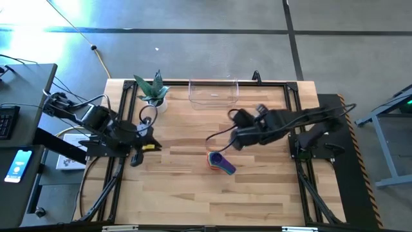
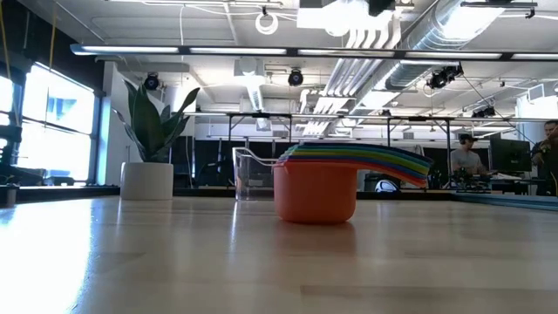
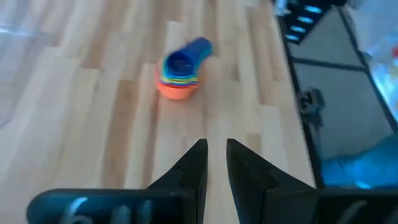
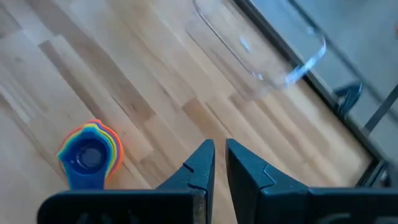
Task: Nest measuring cups in basket
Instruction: Put the stack of measuring cups into the transparent bin
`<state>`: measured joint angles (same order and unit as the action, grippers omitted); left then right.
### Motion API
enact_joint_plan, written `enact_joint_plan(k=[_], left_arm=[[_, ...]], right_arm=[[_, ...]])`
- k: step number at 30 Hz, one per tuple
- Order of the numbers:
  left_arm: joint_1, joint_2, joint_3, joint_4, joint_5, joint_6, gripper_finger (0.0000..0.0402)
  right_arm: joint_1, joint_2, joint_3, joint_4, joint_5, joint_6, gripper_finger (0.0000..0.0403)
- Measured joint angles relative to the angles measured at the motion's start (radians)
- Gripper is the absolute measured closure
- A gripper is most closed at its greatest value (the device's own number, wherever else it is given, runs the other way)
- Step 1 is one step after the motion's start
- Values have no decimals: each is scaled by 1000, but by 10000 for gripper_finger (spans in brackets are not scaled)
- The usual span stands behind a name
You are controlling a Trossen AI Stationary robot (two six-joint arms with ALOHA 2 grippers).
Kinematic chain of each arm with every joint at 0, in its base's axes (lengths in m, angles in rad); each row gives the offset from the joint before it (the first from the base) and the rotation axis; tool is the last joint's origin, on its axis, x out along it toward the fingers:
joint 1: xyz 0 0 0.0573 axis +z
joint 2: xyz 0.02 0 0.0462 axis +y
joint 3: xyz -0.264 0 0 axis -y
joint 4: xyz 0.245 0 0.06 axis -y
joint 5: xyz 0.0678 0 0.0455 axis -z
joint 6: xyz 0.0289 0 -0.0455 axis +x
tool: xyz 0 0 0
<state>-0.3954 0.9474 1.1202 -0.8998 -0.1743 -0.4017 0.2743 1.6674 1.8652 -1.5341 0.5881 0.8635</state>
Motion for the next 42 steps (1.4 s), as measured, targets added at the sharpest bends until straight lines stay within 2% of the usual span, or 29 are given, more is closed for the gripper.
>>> enact_joint_plan(k=[6, 11, 16, 21, 26, 31, 38, 42], left_arm=[[77, -53, -79, 43, -56, -15, 353], [147, -68, -127, 100, -62, -16, 353], [212, -75, -172, 214, -63, 5, 353], [272, -76, -203, 303, -62, 29, 353], [320, -76, -205, 333, -62, 28, 353], [352, -76, -205, 361, -62, 25, 353], [362, -76, -205, 388, -61, -8, 353], [362, -76, -205, 390, -61, -16, 353]], right_arm=[[-13, -232, -293, 216, -74, 37, 373], [-13, -383, -475, 352, -99, 64, 373], [-13, -466, -587, 404, -108, 99, 373], [-13, -481, -636, 428, -151, 98, 364], [-13, -476, -639, 470, -173, 53, 320], [-13, -476, -639, 512, -173, -27, 256], [-38, -476, -639, 516, -172, -99, 158], [-77, -476, -638, 578, -204, -192, 124]])
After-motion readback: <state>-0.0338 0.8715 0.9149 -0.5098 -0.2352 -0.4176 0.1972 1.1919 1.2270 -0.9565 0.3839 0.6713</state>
